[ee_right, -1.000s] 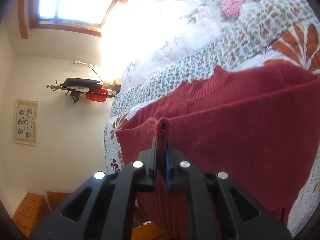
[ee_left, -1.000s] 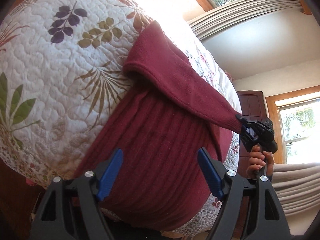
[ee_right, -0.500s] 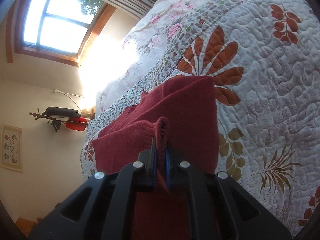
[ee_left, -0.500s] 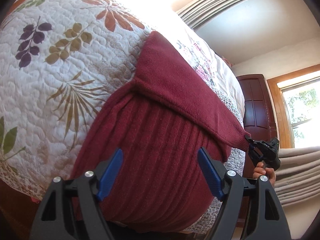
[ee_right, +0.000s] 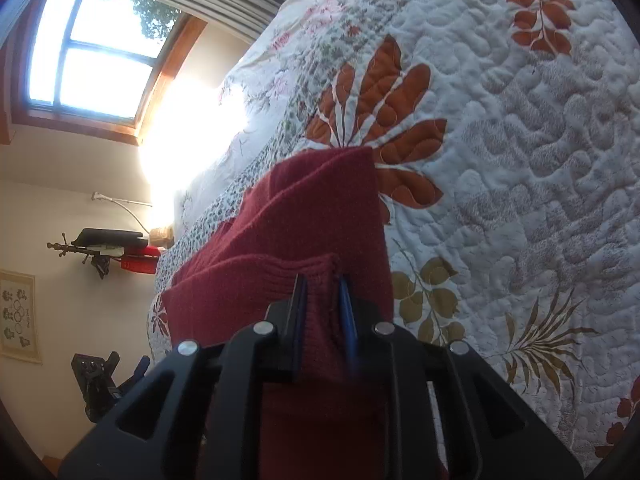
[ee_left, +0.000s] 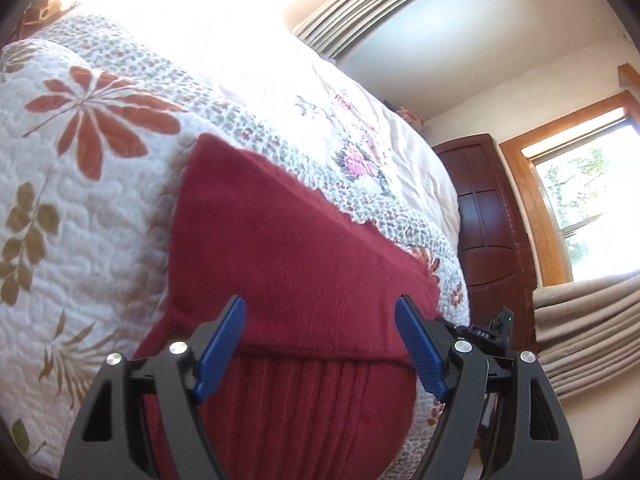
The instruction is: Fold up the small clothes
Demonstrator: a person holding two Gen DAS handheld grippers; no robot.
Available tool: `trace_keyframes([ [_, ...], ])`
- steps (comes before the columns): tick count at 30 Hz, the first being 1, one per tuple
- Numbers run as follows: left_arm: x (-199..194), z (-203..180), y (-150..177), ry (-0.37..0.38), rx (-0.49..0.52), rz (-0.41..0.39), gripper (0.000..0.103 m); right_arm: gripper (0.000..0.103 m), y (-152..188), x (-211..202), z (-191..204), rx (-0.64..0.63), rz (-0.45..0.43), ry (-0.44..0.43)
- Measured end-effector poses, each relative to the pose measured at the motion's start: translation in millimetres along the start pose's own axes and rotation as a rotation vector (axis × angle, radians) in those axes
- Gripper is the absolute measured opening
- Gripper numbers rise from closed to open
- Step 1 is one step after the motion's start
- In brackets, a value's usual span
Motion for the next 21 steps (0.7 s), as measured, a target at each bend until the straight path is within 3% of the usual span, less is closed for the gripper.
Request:
trace_keyframes([
  [2, 17, 11, -24, 0.095, -0.086, 0.01, 0.078, 0.028, -10, -14, 7, 0.003, -0.069, -0.017],
  [4, 35, 25, -40, 0.126, -0.143, 0.019, 0.078, 0.028, -11, -7, 20, 0.007, -0.056, -0.105],
  [7, 66, 41, -51, 0.068, -0.144, 0.057, 0.078, 0.028, 0, 29, 34, -0.032, 0.05, -0.126],
  [9, 84, 53, -49, 0.015, -0.134, 0.086, 0.078, 0.016, 4, 48, 20, -0.003, 0.072, -0.072],
  [10, 89, 57, -47, 0.004, -0.138, 0.094, 0.078, 0.005, 3, 51, 13, 0.023, 0.074, -0.065],
  [11, 89, 59, -45, 0.004, -0.138, 0.092, 0.078, 0.005, 3, 48, 12, 0.045, 0.074, -0.076],
  [12, 83, 56, -45, 0.008, -0.135, 0.087, 0.078, 0.009, 3, 40, 15, 0.049, 0.068, -0.09],
  [14, 61, 44, -38, 0.067, -0.108, 0.076, 0.078, 0.038, 9, 20, 27, -0.001, 0.052, -0.095],
  [18, 23, 27, 0, 0.169, -0.025, 0.13, 0.078, 0.04, 40, -2, 34, -0.002, 0.075, -0.124],
  [21, 37, 47, 26, 0.115, -0.025, 0.216, 0.078, 0.04, 57, 13, 19, 0.028, 0.112, -0.065],
])
Point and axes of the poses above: each gripper's, at about its wrist camera, not at the fingertips, and x roughly the way its jaws point, z to its left, y to its underside, the point moved 4 cm from there along x, roughly the way its jaws point, and after that the axes turned 5 degrees about -z, right-handed, at the moved point
